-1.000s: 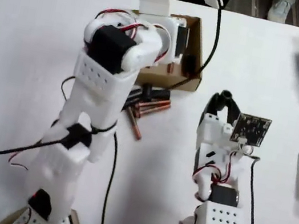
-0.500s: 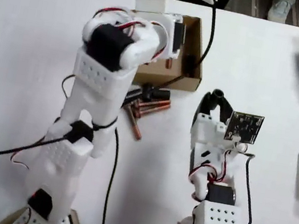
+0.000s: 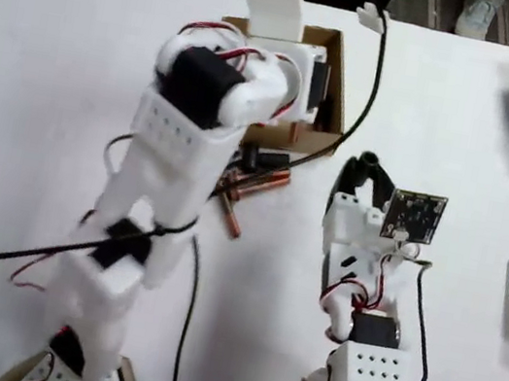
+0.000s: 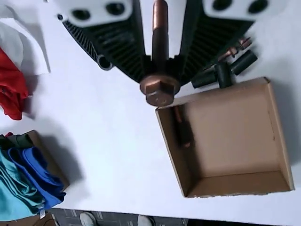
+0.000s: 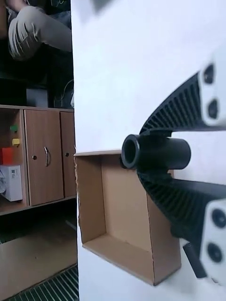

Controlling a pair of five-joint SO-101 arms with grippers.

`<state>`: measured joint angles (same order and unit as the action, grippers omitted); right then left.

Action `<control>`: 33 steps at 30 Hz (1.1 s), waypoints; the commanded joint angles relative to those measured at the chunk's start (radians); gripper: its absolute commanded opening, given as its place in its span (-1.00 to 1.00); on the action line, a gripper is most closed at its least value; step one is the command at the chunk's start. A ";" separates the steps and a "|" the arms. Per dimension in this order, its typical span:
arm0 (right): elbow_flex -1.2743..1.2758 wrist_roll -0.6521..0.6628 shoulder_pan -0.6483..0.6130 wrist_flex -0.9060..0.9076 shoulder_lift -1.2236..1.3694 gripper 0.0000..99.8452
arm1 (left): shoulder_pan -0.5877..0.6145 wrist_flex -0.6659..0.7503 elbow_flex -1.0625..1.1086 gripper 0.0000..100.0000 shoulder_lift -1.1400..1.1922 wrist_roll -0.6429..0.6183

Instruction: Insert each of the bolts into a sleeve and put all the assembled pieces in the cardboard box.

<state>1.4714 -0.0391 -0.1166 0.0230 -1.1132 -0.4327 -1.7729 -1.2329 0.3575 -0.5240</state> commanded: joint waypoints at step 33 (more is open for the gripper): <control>0.094 0.117 -0.137 -1.280 0.816 -0.96 | 0.057 1.789 2.045 -0.95 -1.089 0.227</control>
<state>1.5758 0.0729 -0.2455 -1.1554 -0.3521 -0.3713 -0.0744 0.8462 -0.7687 -0.3122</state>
